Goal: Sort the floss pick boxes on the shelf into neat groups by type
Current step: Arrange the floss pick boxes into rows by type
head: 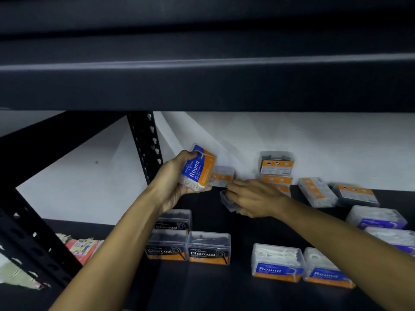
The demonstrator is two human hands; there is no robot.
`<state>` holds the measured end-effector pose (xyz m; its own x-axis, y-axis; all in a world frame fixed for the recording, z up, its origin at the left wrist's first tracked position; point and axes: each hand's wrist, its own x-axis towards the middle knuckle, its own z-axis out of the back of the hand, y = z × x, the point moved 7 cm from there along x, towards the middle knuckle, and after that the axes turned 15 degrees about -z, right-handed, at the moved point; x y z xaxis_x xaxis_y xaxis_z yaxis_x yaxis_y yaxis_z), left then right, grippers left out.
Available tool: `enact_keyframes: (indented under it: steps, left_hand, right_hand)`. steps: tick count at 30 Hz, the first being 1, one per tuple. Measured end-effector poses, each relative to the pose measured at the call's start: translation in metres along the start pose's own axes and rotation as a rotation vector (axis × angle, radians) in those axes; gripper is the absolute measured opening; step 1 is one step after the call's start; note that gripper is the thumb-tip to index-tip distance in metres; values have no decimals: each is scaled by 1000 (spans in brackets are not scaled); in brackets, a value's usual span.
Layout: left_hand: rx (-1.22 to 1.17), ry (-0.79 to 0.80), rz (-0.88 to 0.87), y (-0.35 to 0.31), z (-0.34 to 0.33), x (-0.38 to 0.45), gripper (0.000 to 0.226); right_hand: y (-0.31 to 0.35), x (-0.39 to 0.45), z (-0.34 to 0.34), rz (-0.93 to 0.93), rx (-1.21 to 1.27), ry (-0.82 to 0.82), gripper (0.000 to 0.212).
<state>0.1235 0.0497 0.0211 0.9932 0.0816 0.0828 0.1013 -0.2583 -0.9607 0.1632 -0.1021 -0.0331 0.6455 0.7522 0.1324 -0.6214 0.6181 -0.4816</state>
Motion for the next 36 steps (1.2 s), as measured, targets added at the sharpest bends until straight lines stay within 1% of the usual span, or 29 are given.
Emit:
enact_keyframes:
  steps: [4, 9, 12, 14, 17, 18, 20, 23, 26, 28, 31, 34, 36]
  left_hand:
    - [-4, 10, -3, 0, 2, -2, 35]
    - [19, -10, -13, 0, 8, -3, 35]
    - [25, -14, -10, 0, 10, -5, 37]
    - [25, -7, -13, -1, 10, -6, 37]
    - [22, -1, -19, -3, 11, -8, 34]
    - [22, -2, -21, -4, 12, -8, 34]
    - [24, -1, -26, -5, 14, -9, 33]
    - [31, -1, -26, -5, 17, -10, 33]
    - [51, 3, -27, -5, 21, -13, 32]
    - [50, 1, -26, -5, 24, -14, 32]
    - [53, -6, -29, -5, 26, -15, 34]
    - [43, -15, -33, -6, 27, -16, 35]
    - [37, -17, -37, -7, 26, -16, 35]
  right_hand:
    - [3, 1, -3, 40, -22, -27, 51]
    - [0, 0, -10, 48, 53, 23, 48]
    - [-1, 0, -13, 40, 133, 87, 45]
    - [-3, 1, -14, 30, 177, 108, 52]
    - [-20, 4, -14, -132, 343, 151, 77]
    - [-25, 6, -15, -177, 386, 165, 84]
    - [-34, 9, -19, -235, 436, 242, 90]
    - [-39, 12, -30, -281, 455, 400, 86]
    - [-36, 13, -37, -290, 473, 462, 74]
    - [-35, 13, -35, -292, 476, 453, 75]
    - [-36, 12, -26, -316, 479, 393, 85]
    - [-36, 9, -14, -381, 572, 344, 84]
    - [-32, 6, -6, -412, 680, 330, 84]
